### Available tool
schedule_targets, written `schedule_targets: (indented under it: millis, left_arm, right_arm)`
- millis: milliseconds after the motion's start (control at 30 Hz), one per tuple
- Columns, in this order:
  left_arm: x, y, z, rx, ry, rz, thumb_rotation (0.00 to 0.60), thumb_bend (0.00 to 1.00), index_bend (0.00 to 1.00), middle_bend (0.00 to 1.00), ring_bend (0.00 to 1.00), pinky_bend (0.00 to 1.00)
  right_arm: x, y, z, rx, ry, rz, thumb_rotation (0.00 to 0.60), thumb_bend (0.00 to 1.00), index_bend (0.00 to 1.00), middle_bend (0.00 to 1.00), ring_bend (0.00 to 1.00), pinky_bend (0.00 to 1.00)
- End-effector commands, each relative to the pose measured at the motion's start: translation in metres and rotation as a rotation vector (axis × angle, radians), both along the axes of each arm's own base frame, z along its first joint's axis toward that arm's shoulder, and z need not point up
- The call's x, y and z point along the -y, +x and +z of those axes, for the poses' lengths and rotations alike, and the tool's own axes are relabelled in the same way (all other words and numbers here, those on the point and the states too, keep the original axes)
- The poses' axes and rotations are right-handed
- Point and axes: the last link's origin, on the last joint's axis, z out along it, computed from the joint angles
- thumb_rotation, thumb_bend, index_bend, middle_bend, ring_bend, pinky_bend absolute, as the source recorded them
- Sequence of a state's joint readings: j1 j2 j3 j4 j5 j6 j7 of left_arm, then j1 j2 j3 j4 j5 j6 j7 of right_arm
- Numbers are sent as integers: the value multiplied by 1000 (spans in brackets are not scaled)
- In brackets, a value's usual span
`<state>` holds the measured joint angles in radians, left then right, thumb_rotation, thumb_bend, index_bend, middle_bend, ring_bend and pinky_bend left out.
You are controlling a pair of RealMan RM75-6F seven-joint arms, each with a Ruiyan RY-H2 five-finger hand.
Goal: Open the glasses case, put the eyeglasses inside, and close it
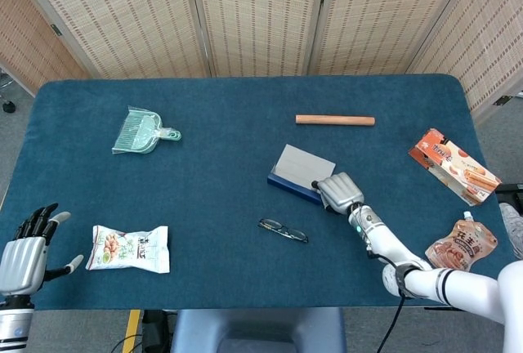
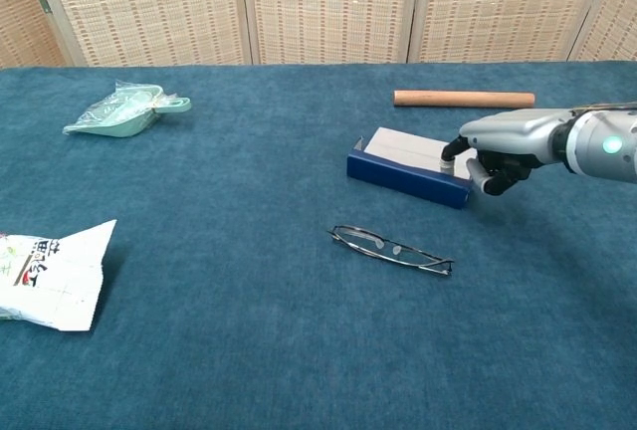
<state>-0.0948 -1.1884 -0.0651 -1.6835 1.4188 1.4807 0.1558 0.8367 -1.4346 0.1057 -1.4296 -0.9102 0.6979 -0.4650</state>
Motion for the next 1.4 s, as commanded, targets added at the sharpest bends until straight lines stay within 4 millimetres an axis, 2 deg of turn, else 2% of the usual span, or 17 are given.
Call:
schedule_targets:
  millis: [33,133,267,433,633,833,967,1233,1400]
  left_arm:
    - [0,1,0,0,-1,-4,600,200,236,119,105,190]
    - [-1,2,0,2,-1,-8,600,200,236,119,105,190]
    - [0,2,0,5,3,-8,600,200,236,119,105,190]
    - [4,-1,3,4,12,2,600,199,236,119,105,190]
    - [10,-7,9,0,29,28,600,199,236,119,105,190]
    - [14,-11,10,-1,35,42,600,200,236,119,105,190]
    - [14,-11,10,-1,34,42,600,200,236,119,105,190]
    - [13,-10,8,1,28,37,600,200,236,119,105,190]
    - [12,-9,7,1,25,32,600,199,236,119,105,190]
  right_arm:
    - [-8,3,18,-28,-41,46,600,895,325,1000,1000,1000]
    - [-4,14,22,-27,-96,96,600,895,299,1000,1000,1000]
    - [-3,38,13,11,-85,148,600,896,291,1000,1000,1000]
    - [2,65,-10,29,-48,205,600,895,291,1000,1000,1000]
    - [15,80,-39,-21,-15,227,600,896,291,1000,1000,1000]
    - [24,82,-57,-75,5,236,600,895,291,1000,1000,1000]
    - [30,79,-59,-92,-13,219,600,895,291,1000,1000,1000]
    - [53,52,-36,-125,-107,117,600,895,291,1000,1000,1000]
    - [55,43,-18,-76,-153,78,600,874,291,1000,1000,1000]
